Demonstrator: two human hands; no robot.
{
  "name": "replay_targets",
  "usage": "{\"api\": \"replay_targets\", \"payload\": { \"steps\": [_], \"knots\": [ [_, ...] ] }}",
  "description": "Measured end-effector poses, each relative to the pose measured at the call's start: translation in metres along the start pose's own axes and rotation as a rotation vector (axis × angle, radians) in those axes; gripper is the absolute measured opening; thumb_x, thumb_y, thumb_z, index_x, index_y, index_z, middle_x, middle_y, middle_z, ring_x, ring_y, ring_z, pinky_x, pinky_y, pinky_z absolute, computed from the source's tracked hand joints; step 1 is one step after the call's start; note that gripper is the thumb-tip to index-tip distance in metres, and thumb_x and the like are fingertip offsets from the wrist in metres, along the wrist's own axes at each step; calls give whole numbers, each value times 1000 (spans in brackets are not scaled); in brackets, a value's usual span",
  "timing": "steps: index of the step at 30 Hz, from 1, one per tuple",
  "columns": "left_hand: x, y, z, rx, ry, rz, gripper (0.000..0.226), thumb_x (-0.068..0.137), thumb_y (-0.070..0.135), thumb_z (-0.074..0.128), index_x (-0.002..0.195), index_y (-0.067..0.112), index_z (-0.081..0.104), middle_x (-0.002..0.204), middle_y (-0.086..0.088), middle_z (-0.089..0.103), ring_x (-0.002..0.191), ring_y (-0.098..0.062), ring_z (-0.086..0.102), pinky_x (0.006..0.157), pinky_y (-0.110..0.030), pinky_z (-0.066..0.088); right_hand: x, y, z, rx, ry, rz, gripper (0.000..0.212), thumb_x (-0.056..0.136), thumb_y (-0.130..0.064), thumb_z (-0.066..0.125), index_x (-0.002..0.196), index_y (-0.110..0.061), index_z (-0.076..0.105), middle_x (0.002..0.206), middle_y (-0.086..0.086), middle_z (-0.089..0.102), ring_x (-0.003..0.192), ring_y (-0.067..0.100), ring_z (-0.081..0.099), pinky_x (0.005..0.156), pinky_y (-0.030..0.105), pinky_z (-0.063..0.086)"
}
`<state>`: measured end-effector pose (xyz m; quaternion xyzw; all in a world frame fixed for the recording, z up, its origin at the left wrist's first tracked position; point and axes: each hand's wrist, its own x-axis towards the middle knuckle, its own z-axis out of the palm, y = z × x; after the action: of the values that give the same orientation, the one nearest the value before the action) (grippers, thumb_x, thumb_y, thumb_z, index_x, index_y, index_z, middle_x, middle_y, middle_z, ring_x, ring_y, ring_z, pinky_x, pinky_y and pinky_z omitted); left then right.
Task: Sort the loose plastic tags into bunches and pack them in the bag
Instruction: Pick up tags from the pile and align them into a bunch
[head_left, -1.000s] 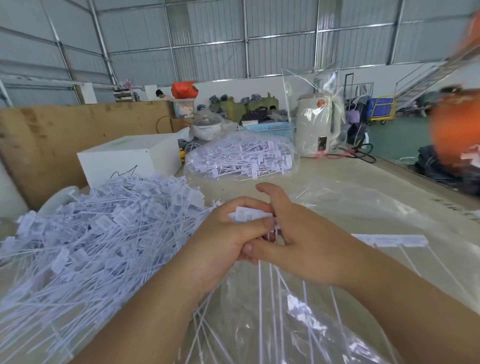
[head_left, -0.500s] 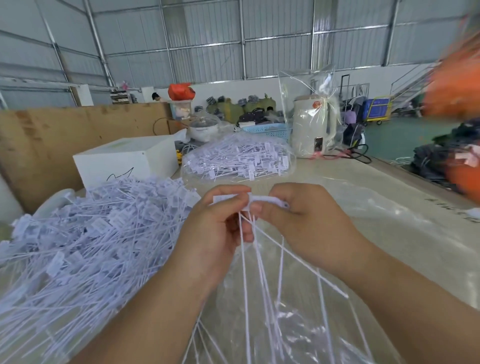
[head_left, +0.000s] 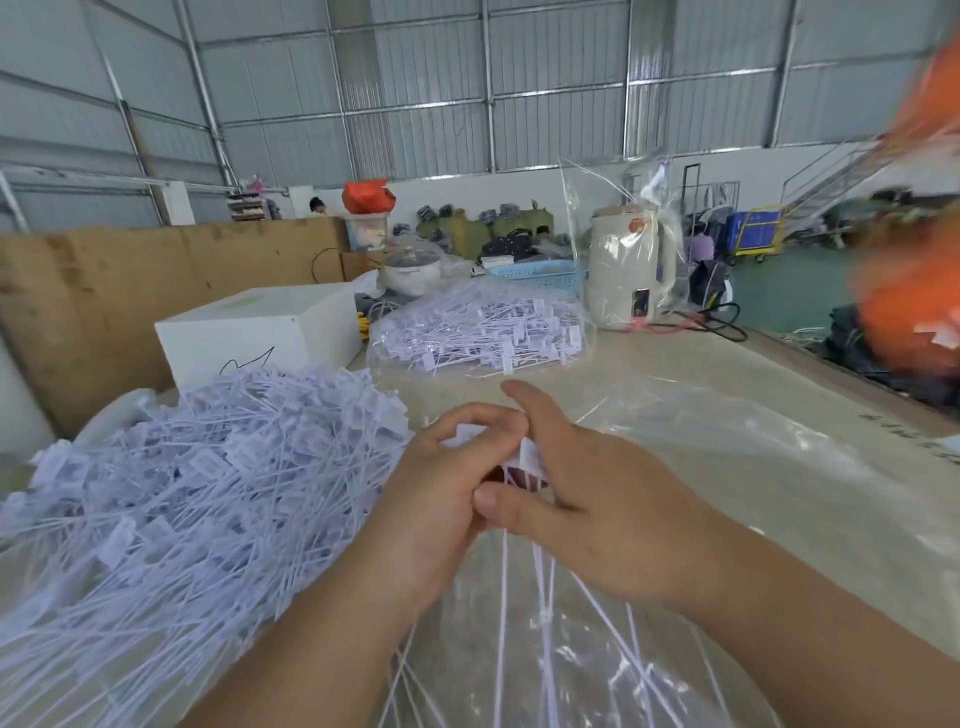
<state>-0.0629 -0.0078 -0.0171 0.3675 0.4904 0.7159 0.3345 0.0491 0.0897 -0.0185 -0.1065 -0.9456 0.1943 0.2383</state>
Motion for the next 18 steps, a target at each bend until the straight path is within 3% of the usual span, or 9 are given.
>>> {"api": "replay_targets", "payload": {
  "steps": [2,5,8,10,13,15,18],
  "knots": [
    [-1,0,-2,28,-31,-25,20,61,29,78,77,19,73,77,-15,69,60,-20,65,51,-25,52,-1,0,1,-10,-23,38,92,81,-73,41,150,-41,-11,139,-10,50,115,8,54,83,23,36],
    [-1,0,-5,31,-78,-35,23,65,23,87,82,17,73,82,-17,69,65,-23,65,55,-26,53,-1,0,-1,-57,-29,13,93,81,-74,45,146,-47,-16,149,-10,40,119,9,51,85,26,38],
    [2,-3,-4,120,-41,90,15,68,16,78,83,17,74,80,-14,70,70,-24,65,58,-28,54,0,2,-2,-10,-10,-6,96,81,-70,52,149,-44,-10,150,-16,38,121,5,49,94,27,42],
    [4,-3,-5,153,33,167,18,70,6,76,80,21,74,80,-12,72,72,-24,69,57,-29,54,2,5,-5,98,5,-22,77,83,-62,58,145,-40,18,129,-13,58,104,5,59,87,32,49],
    [7,4,-11,103,125,194,19,69,5,69,79,21,73,74,-11,70,60,-24,66,47,-27,49,6,15,-14,146,2,-5,36,85,-59,60,104,-29,57,79,-5,65,67,10,62,64,39,51],
    [8,5,-15,121,168,205,19,74,2,70,80,21,73,71,-9,68,53,-22,60,45,-26,46,8,23,-15,144,-13,37,44,88,-58,55,74,-16,54,59,-6,50,52,10,47,56,36,40],
    [7,1,-15,253,194,213,19,79,0,74,83,18,71,69,-5,68,52,-15,61,46,-24,49,8,29,-11,176,-35,50,47,92,-48,56,60,-16,42,53,-7,35,50,8,35,55,32,31]
  ]
}}
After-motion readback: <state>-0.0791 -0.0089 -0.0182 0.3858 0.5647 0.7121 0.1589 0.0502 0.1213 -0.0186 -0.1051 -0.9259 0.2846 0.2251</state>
